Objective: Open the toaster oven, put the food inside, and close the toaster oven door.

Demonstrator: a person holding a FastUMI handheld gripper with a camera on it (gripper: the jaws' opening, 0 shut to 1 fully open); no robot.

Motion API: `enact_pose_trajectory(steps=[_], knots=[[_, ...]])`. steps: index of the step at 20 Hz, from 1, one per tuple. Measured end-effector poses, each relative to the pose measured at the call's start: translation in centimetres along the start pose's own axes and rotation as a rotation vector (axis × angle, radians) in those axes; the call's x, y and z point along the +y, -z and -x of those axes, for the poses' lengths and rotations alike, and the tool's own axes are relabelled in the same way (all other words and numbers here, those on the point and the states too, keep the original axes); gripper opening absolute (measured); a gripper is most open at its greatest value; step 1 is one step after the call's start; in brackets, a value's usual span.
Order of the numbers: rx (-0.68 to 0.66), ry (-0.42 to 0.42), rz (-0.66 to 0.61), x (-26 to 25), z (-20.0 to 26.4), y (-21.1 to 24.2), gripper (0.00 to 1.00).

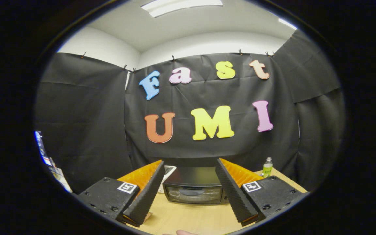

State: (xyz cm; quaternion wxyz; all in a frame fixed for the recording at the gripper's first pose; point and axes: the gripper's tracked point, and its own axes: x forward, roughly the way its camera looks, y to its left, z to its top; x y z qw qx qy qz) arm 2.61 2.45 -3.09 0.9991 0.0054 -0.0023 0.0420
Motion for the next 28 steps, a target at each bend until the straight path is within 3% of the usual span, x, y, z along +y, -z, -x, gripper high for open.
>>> enact_pose_trajectory(steps=[6,17,28], knots=[[0.014,-0.005,0.016,0.1,-1.7,2.0,1.00],[0.218,0.073,-0.048,-1.6,-10.2,12.8,1.00],[0.294,0.161,0.050,-3.0,-18.3,20.4,1.00]])
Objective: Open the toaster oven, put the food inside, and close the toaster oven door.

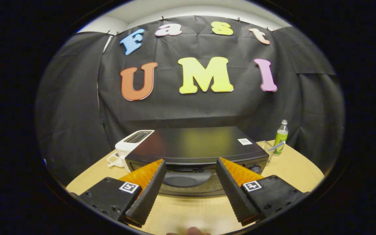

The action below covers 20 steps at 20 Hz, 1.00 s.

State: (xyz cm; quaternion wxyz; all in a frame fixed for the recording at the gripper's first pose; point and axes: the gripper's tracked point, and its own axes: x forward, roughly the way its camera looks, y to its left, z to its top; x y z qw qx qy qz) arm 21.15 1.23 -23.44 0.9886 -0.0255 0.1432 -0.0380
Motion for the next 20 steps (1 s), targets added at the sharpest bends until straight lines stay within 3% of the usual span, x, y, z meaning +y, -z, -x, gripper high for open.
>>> enact_pose_trajectory(steps=[10,12,20], knots=[[0.025,-0.010,0.036,0.9,-2.9,2.0,1.00],[0.025,-0.019,-0.009,0.8,-3.0,2.2,1.00],[0.069,-0.015,0.023,1.1,0.0,4.2,1.00]])
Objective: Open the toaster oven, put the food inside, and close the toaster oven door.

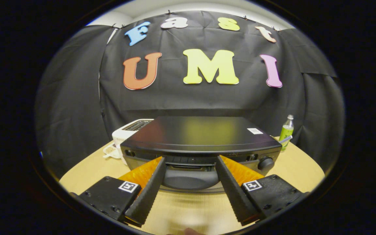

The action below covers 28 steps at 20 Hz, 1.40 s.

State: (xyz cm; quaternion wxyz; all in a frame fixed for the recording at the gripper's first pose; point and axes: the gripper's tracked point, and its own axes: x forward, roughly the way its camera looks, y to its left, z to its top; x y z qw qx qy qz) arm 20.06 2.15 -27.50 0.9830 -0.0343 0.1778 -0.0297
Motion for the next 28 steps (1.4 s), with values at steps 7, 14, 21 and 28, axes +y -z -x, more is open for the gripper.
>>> enact_pose_trajectory(steps=[7,14,21,28], knots=[[0.092,-0.019,-0.010,0.3,4.1,4.5,1.00],[0.212,-0.043,-0.010,0.4,6.6,9.9,1.00],[0.395,-0.054,-0.055,0.5,7.1,14.9,1.00],[0.401,-0.031,0.017,0.2,8.6,14.1,1.00]])
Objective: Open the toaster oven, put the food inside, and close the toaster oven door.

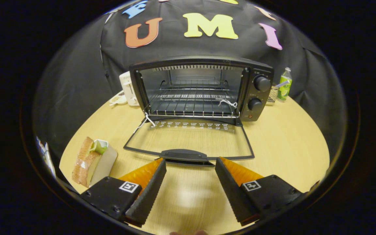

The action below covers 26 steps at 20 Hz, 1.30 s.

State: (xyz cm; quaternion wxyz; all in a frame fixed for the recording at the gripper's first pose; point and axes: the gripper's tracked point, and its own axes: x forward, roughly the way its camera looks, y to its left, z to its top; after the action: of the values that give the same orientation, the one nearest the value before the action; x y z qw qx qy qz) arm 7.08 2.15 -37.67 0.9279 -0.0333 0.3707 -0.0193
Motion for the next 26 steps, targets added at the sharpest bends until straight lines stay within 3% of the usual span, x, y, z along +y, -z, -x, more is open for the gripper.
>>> enact_pose_trajectory(steps=[6,9,12,16,21,26], knots=[[-0.095,-0.039,-0.018,0.7,2.4,-1.9,1.00],[-0.153,-0.119,-0.014,2.2,4.5,-2.9,1.00],[-0.211,-0.293,0.020,5.1,7.4,-3.6,1.00],[-0.191,-0.546,0.011,8.7,10.5,-3.3,1.00],[-0.018,-0.834,-0.174,12.4,11.4,-2.2,1.00],[0.148,-0.926,-0.212,14.5,10.1,-0.8,0.97]])
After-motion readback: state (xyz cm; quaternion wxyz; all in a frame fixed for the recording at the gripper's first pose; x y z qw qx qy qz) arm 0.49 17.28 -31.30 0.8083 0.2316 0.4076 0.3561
